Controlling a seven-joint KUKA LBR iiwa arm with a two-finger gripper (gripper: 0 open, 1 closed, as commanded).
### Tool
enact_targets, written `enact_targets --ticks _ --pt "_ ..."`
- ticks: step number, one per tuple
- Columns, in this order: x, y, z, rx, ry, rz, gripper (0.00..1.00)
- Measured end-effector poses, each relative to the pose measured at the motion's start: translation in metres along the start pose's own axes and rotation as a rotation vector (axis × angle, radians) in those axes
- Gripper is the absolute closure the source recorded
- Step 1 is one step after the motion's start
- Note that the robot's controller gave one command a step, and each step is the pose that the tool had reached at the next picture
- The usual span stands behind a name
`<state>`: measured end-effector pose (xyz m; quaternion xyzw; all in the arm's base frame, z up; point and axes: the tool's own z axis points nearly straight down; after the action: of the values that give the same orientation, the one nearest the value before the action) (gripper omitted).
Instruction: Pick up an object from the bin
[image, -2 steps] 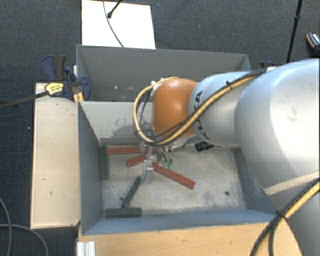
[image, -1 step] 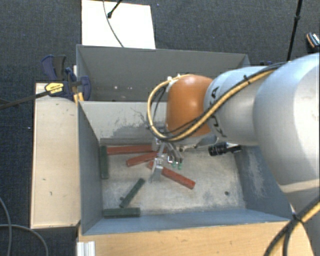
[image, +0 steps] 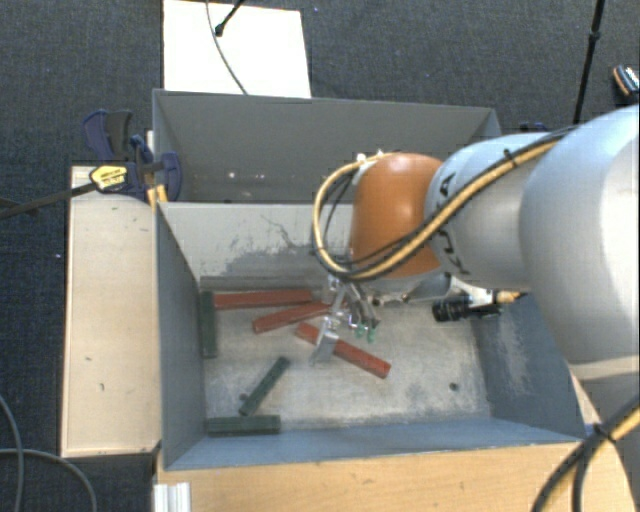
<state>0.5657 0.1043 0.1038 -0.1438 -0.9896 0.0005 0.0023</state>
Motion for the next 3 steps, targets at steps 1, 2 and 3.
enact_targets --ticks 1,2,3 --pt "0.032 -0.027 0.035 -0.001 -0.001 0.18 0.0" --pt "0.052 -0.039 0.034 -0.001 -0.001 0.212 0.0" --pt "0.052 -0.038 0.034 -0.003 -0.002 0.217 1.0"
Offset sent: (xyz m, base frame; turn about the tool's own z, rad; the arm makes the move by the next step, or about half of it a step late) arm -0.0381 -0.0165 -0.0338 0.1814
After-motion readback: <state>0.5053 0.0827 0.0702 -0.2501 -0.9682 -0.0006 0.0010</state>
